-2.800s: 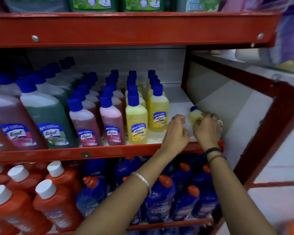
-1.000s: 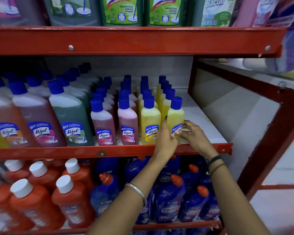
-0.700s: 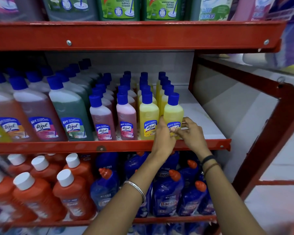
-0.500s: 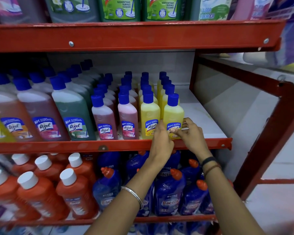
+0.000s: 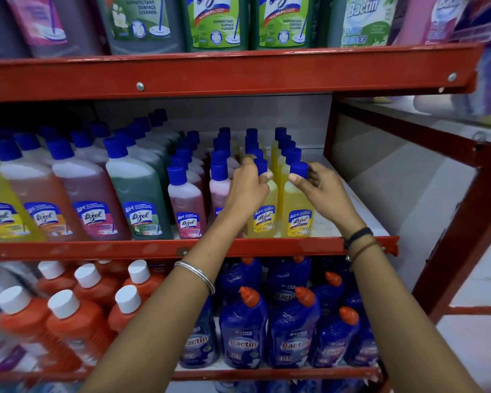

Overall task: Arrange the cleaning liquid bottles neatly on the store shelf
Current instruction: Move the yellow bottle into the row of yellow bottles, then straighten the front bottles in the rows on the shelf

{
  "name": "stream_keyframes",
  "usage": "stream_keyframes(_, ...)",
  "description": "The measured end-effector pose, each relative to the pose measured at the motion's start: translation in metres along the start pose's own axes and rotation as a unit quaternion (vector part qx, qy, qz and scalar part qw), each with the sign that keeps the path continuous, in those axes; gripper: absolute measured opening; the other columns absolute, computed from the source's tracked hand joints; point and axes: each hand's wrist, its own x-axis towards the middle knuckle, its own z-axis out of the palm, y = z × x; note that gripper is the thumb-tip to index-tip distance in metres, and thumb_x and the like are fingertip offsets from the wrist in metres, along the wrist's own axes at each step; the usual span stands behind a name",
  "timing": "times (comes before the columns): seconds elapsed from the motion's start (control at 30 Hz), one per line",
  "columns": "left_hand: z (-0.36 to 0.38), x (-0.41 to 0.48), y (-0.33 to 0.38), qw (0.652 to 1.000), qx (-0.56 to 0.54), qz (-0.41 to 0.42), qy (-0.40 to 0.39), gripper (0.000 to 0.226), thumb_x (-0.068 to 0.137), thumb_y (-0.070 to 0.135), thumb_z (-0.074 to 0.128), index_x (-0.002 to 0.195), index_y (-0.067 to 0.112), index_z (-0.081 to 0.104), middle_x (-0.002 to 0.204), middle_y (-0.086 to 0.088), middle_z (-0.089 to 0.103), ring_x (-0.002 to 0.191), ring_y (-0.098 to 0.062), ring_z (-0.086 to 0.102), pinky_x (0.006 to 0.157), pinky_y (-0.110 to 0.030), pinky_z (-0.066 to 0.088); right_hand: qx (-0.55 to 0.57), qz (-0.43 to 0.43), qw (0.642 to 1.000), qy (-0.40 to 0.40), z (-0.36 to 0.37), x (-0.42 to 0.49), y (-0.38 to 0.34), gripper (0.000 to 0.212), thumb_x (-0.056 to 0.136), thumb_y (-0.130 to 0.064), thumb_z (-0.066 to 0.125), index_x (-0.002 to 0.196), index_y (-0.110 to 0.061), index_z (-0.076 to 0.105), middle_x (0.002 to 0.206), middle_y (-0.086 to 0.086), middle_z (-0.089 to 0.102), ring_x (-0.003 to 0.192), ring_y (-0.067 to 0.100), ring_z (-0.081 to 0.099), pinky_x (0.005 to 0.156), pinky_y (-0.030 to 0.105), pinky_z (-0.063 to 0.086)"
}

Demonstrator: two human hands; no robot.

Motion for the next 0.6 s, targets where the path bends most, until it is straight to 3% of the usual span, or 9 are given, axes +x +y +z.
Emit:
stream_keyframes(0.1, -0.005, -0.003, 0.002, 1.000, 0.020, 0.013, -0.020, 0.035, 0.094, 0.010, 0.050, 0.126, 0.001, 0.039, 0.094, -0.008, 0.048, 0.087, -0.021, 0.050, 0.070, -0.029, 0.037, 0.002, -0.005, 1.000, -0.007, 0.000, 0.001, 0.000, 0.027, 0.087, -0.032, 0.061, 0.108, -0.016, 0.059, 0.110, 0.008, 0.068, 0.103, 0.020, 0.064, 0.095, 0.044, 0.050)
stream_keyframes(0.23, -0.007, -0.004, 0.000, 0.998, 0.028, 0.036, -0.042, 0.038, 0.093, 0.008, 0.050, 0.128, 0.004, 0.036, 0.092, -0.009, 0.050, 0.082, -0.020, 0.050, 0.067, -0.029, 0.037, 0.007, 0.001, 1.000, -0.012, 0.000, 0.001, -0.001, 0.029, 0.087, -0.033, 0.061, 0.109, -0.015, 0.059, 0.110, 0.006, 0.068, 0.104, 0.018, 0.063, 0.095, 0.041, 0.050)
stream_keyframes(0.4, -0.010, -0.001, 0.000, 0.997, 0.032, 0.040, -0.063, 0.042, 0.093, 0.006, 0.049, 0.132, 0.004, 0.034, 0.093, -0.009, 0.049, 0.085, -0.022, 0.052, 0.068, -0.030, 0.039, 0.022, 0.014, 1.000, -0.004, 0.003, -0.004, -0.004, 0.030, 0.088, -0.031, 0.058, 0.113, -0.014, 0.056, 0.109, 0.002, 0.065, 0.097, 0.012, 0.061, 0.087, 0.028, 0.049)
stream_keyframes(0.5, -0.012, 0.000, -0.003, 0.995, 0.040, 0.045, -0.077, 0.045, 0.094, 0.008, 0.049, 0.135, 0.006, 0.032, 0.092, -0.010, 0.051, 0.092, -0.028, 0.057, 0.069, -0.031, 0.039, 0.014, 0.021, 1.000, 0.000, 0.004, -0.007, -0.004, 0.036, 0.088, -0.035, 0.058, 0.115, -0.013, 0.054, 0.109, 0.002, 0.064, 0.104, 0.018, 0.061, 0.089, 0.031, 0.049)
stream_keyframes(0.53, -0.013, 0.001, -0.004, 0.994, 0.044, 0.047, -0.087, 0.046, 0.094, 0.011, 0.050, 0.136, 0.007, 0.031, 0.094, -0.011, 0.053, 0.095, -0.029, 0.058, 0.071, -0.031, 0.040, 0.005, 0.024, 1.000, 0.017, 0.006, -0.008, -0.004, 0.042, 0.087, -0.038, 0.059, 0.119, -0.012, 0.051, 0.114, 0.003, 0.061, 0.110, 0.018, 0.058, 0.092, 0.029, 0.048)
stream_keyframes(0.6, -0.019, 0.000, -0.006, 0.992, 0.049, 0.050, -0.104, 0.052, 0.094, 0.018, 0.052, 0.139, 0.008, 0.029, 0.106, -0.014, 0.058, 0.102, -0.030, 0.057, 0.079, -0.033, 0.044, -0.024, 0.003, 0.992, 0.121, 0.012, -0.014, -0.011, 0.055, 0.085, -0.040, 0.061, 0.128, -0.009, 0.044, 0.130, 0.007, 0.048, 0.121, 0.014, 0.045, 0.095, 0.013, 0.038)
